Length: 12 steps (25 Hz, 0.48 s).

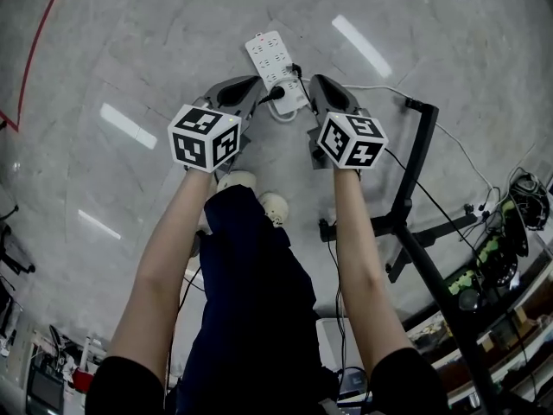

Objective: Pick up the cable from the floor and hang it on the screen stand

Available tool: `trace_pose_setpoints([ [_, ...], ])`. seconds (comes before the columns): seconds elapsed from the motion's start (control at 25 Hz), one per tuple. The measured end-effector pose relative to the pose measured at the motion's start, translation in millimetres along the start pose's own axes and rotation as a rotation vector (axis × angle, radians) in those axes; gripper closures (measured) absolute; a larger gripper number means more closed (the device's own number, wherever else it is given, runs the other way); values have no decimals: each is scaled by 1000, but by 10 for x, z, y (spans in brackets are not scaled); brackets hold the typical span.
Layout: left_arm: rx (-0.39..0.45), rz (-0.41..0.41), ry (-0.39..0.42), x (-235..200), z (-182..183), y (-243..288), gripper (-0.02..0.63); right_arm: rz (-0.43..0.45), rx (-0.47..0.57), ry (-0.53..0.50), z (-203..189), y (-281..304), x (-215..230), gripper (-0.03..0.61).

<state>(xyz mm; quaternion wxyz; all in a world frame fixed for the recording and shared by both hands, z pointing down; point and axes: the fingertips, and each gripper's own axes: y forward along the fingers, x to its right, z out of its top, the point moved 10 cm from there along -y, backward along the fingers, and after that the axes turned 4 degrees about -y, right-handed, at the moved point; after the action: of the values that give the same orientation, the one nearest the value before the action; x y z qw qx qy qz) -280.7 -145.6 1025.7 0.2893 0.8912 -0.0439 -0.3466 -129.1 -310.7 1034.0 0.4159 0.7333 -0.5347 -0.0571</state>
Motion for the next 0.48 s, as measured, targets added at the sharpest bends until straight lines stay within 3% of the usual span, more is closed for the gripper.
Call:
trace_pose_setpoints([
  [0.48,-5,-17,-3,-387,-267,277,607,0,-102,-72,-363,564,246,520],
])
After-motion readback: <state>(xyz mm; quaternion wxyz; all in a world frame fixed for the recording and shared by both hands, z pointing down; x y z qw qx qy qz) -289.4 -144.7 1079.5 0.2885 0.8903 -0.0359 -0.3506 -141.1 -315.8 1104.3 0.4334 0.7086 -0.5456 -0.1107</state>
